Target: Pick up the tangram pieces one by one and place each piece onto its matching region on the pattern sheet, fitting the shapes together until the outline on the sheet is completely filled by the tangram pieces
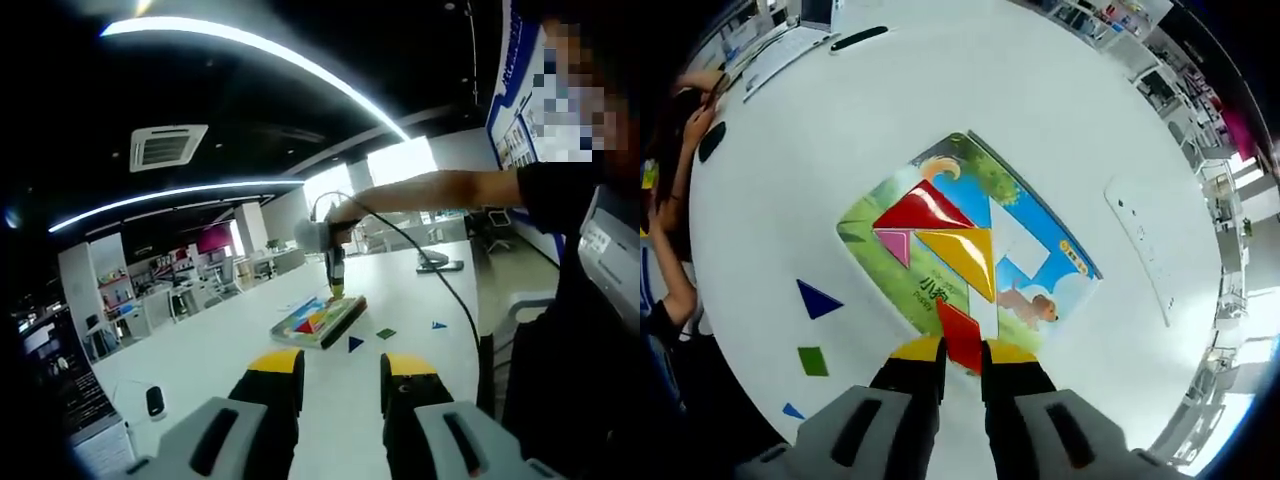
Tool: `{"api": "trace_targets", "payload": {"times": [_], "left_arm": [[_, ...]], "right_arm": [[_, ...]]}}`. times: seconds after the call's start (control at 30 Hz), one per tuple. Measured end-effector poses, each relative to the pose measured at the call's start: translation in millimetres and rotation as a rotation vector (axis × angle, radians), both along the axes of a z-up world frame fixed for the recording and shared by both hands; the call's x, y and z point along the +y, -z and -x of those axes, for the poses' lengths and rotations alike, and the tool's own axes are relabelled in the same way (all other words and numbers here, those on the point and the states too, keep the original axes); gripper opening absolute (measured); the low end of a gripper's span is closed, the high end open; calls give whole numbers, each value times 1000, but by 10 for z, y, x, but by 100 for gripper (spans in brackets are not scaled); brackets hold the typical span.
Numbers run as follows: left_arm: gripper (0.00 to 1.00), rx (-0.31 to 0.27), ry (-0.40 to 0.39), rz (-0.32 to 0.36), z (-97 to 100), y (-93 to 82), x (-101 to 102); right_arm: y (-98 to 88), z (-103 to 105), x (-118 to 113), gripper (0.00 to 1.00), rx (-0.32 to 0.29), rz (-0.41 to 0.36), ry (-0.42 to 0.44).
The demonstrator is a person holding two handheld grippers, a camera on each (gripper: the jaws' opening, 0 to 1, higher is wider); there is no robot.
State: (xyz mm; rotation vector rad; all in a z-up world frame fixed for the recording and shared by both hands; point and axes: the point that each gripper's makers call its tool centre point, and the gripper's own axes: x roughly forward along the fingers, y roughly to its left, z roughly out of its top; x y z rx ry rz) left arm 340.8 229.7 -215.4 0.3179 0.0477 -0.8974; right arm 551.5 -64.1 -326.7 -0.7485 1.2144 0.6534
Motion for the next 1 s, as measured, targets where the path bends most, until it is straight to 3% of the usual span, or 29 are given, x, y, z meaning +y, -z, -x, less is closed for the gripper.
{"api": "trace_targets", "payload": {"times": [0.2,0.57,1.0], "left_arm": [[32,-2,-2,5,11,-7,16],[32,0,-1,0,4,1,1],[32,-5,1,0,12,-16,7]], "right_arm": [[48,-170,-90,16,5,18,2],[212,-127,-133,16,19,13,45],[255,-218,-99,16,9,18,3]]}}
